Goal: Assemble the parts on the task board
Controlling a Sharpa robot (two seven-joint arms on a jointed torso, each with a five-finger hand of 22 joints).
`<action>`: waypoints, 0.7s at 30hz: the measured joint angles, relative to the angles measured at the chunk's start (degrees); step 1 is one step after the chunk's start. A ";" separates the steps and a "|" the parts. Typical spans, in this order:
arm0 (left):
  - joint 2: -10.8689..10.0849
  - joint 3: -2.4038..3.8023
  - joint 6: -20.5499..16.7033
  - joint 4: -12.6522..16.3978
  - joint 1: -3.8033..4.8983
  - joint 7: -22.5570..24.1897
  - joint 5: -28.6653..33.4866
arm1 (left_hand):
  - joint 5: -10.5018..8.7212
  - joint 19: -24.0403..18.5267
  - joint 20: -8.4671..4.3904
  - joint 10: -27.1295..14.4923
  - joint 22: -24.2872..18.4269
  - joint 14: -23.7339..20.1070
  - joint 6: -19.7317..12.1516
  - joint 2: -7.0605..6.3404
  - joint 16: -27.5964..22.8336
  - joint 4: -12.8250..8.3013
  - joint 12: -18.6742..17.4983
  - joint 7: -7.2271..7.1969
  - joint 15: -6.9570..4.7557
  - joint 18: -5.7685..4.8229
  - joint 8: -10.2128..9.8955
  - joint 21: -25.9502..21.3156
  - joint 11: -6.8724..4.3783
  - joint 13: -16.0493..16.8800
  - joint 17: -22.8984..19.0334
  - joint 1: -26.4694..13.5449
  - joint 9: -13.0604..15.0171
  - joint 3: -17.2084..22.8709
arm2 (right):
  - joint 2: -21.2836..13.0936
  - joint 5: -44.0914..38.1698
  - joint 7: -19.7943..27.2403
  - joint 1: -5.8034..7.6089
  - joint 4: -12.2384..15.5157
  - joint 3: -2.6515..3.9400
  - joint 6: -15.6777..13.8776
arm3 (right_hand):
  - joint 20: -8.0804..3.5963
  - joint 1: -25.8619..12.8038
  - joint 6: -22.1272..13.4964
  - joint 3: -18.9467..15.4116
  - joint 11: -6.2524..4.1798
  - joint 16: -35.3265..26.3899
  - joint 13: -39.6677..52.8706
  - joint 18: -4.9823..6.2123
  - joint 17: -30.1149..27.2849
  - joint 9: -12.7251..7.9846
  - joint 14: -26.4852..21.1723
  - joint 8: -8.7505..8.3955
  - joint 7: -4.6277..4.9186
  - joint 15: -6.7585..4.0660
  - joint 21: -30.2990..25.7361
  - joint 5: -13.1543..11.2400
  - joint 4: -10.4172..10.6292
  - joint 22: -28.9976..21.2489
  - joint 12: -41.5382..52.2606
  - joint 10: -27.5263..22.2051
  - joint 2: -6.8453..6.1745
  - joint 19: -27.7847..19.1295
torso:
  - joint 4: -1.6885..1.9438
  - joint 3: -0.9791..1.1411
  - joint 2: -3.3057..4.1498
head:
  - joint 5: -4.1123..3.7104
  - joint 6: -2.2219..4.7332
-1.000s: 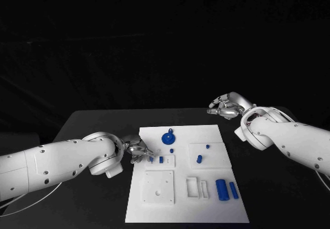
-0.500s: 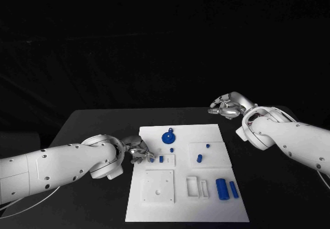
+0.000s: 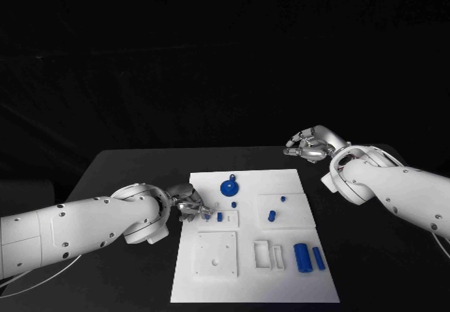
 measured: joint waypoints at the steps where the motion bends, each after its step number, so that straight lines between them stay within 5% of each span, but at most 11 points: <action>1: 0.02 0.00 0.26 0.02 -0.01 -0.20 -0.23 | -0.11 0.00 0.00 0.00 0.00 0.00 0.00 -0.11 0.00 0.01 -0.17 0.00 0.00 0.00 -0.20 0.00 0.00 0.00 -0.01 0.11 0.00 0.01 | -0.01 0.01 0.00 0.00 0.00 0.00 0.01 | 0.00 0.00 0.00 0.00 0.00 0.00 0.00 0.01 0.00 0.00 0.00 0.00 0.00 0.00 0.00 0.00 0.00 0.00 0.00 0.00 0.00 0.00 | 0.00 0.00 0.00 | -0.01 0.00; 10: 0.12 0.08 2.34 0.18 0.07 -1.96 -1.71 | -0.12 0.00 0.00 0.05 0.00 0.10 -0.16 -0.26 0.00 0.04 -0.28 0.03 -0.07 0.00 -0.58 0.00 -0.05 0.00 0.00 0.26 0.05 0.04 | -0.14 0.06 0.02 -0.02 0.03 0.00 0.08 | 0.00 -0.10 0.00 0.00 0.00 0.00 0.00 0.00 0.05 0.00 0.00 0.00 -0.01 0.00 0.00 0.00 0.00 0.05 0.00 0.00 0.10 0.00 | 0.00 -0.02 0.00 | -0.05 -0.15; 13: 0.13 0.09 2.51 0.26 0.09 -2.05 -2.11 | -0.12 0.00 0.00 1.54 0.00 0.79 -0.34 -0.36 -0.01 0.04 -0.28 0.08 -0.59 0.01 -0.59 0.00 -1.34 0.00 0.00 0.36 1.02 0.04 | -0.19 0.07 0.03 -0.03 0.05 0.00 0.09 | 0.00 -0.22 0.00 0.00 0.00 0.00 0.00 0.00 0.05 0.05 0.00 0.00 -0.02 0.00 0.00 0.00 0.00 0.05 0.00 0.00 0.23 0.00 | 0.00 -0.02 0.00 | -0.05 -0.21; 21: 0.16 -1.05 1.23 0.41 0.43 -1.03 -3.48 | -0.56 0.00 0.00 1.42 0.00 1.31 -0.19 -0.80 -0.22 0.40 -0.28 0.44 -0.92 0.00 -0.86 -0.24 -1.03 0.01 -0.12 0.80 1.09 0.39 | -0.24 0.11 0.05 -0.04 0.10 0.00 0.13 | 0.01 -0.22 0.13 -0.16 -0.02 0.00 0.00 0.00 0.04 0.04 0.00 0.00 0.08 0.00 0.00 0.00 0.16 0.05 0.00 -0.02 0.22 0.01 | 0.01 0.01 -0.02 | 0.00 -0.24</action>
